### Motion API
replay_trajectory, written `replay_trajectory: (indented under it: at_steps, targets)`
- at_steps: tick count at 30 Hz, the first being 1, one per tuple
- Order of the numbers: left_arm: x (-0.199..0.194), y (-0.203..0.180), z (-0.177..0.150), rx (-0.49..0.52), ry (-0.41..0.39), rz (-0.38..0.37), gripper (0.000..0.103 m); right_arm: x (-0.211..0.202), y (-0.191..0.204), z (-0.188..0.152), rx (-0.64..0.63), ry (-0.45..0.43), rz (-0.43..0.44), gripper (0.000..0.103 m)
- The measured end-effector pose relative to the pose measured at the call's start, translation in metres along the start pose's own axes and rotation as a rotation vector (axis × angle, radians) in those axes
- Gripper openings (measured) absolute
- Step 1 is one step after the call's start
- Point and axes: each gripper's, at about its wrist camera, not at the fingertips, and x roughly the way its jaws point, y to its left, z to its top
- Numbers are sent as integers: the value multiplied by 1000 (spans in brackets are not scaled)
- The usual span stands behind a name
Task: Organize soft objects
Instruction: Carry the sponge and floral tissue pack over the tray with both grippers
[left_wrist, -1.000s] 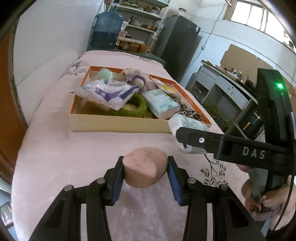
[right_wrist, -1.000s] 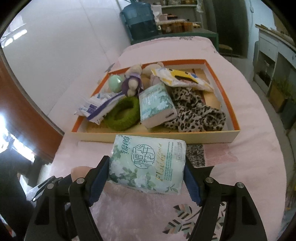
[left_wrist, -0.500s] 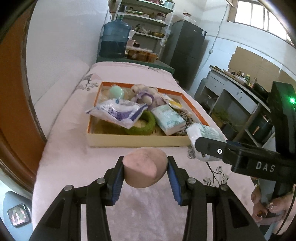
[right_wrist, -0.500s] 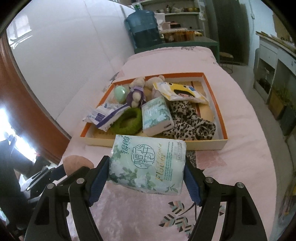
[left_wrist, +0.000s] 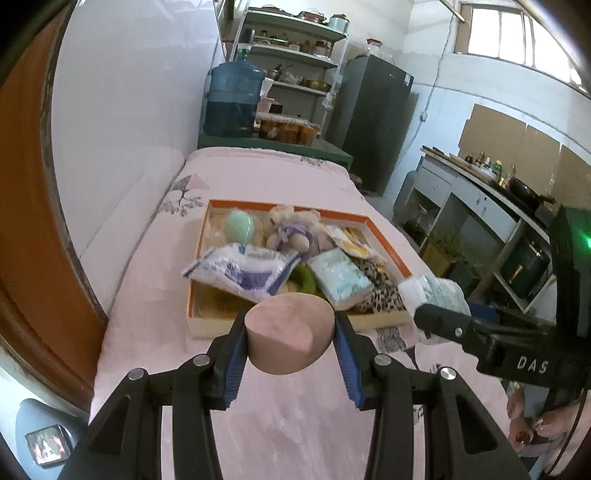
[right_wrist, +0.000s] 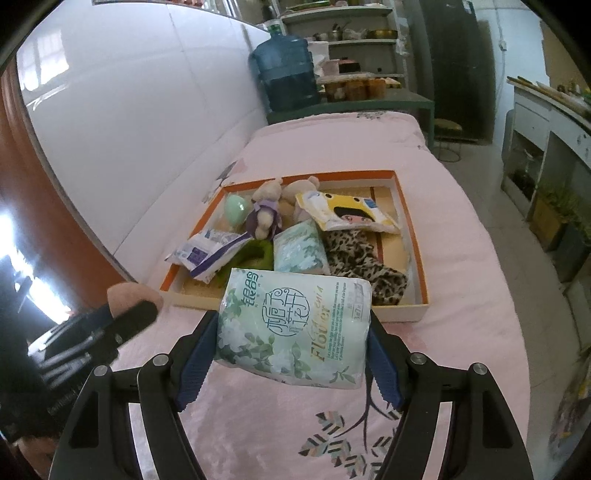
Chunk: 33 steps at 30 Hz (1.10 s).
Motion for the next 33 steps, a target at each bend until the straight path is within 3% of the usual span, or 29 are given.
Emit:
replay_trajectory:
  at_steps: [12,33]
  targets:
    - [7,7,45,4,-51,7,44,-2,-9,24,-25,-31,-31,76]
    - [72,15,101,-12,-9,5,44,47,-3,77,-107,-18,-50,76]
